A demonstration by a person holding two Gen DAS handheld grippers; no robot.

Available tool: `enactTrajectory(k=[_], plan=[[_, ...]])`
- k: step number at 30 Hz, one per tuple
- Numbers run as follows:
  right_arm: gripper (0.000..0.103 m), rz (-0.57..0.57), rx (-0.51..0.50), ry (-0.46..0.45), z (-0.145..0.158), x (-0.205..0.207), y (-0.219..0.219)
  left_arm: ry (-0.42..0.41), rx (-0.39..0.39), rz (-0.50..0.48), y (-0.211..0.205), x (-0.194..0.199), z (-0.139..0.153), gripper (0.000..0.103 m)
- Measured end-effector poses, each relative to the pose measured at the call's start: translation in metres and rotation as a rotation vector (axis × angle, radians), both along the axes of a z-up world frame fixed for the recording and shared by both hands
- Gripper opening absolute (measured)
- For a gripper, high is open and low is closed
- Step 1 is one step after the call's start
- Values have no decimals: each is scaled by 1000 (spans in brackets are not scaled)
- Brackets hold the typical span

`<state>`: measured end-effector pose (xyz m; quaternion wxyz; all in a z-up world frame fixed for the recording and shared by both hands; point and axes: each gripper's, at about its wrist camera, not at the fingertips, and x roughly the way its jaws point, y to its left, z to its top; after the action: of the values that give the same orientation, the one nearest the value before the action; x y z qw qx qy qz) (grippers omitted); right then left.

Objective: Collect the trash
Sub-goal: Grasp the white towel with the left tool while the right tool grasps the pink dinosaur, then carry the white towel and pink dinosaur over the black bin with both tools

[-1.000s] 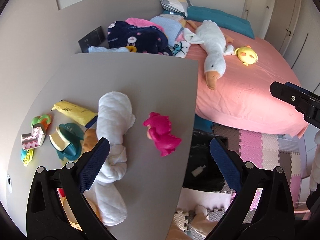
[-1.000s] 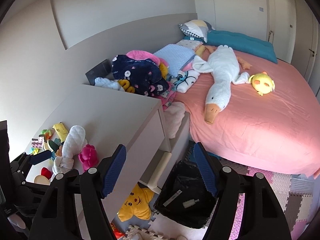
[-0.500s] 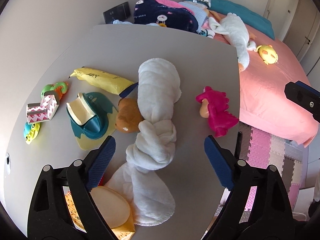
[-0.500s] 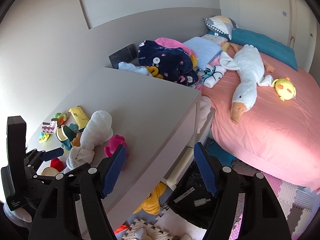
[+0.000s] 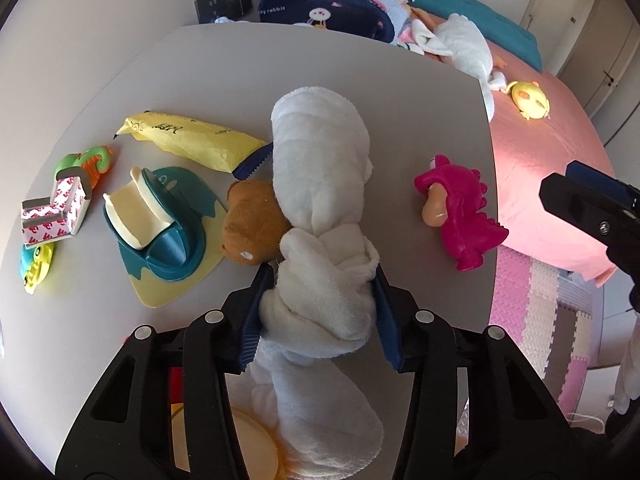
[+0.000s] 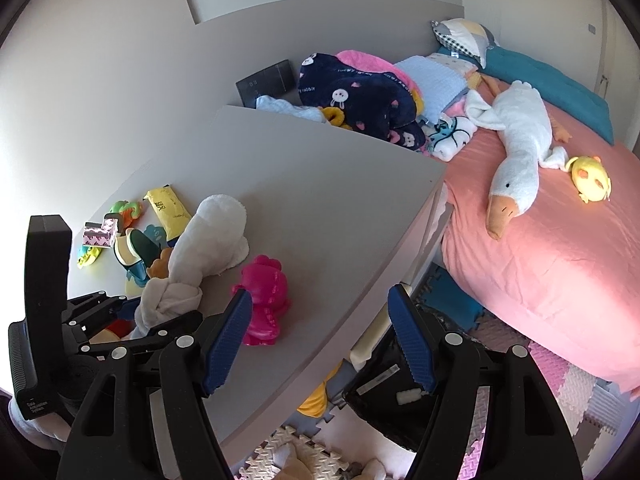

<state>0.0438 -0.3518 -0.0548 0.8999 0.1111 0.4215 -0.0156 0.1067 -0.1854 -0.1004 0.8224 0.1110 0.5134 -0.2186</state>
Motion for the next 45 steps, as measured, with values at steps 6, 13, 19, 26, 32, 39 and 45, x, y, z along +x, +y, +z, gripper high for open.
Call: enactTrajectory(k=[6, 13, 19, 26, 32, 39, 45], plan=[[71, 20, 4, 24, -10, 12, 8, -31, -14, 6, 11, 0, 16, 47], [71, 49, -8, 54, -25, 31, 22, -56, -33, 28, 25, -2, 33, 47], [71, 88, -35, 78, -36, 50, 38, -97, -48, 37, 37, -2, 50, 47], [65, 115, -23, 101, -44, 63, 46, -110, -50, 59, 46, 2, 55, 47], [49, 137, -66, 92, -46, 64, 50, -110, -50, 59, 46, 2, 55, 47], [49, 133, -44, 82, -41, 58, 45, -121, -55, 53, 44, -2, 58, 47], [49, 137, -32, 56, -25, 50, 40, -128, -61, 37, 37, -5, 61, 47]])
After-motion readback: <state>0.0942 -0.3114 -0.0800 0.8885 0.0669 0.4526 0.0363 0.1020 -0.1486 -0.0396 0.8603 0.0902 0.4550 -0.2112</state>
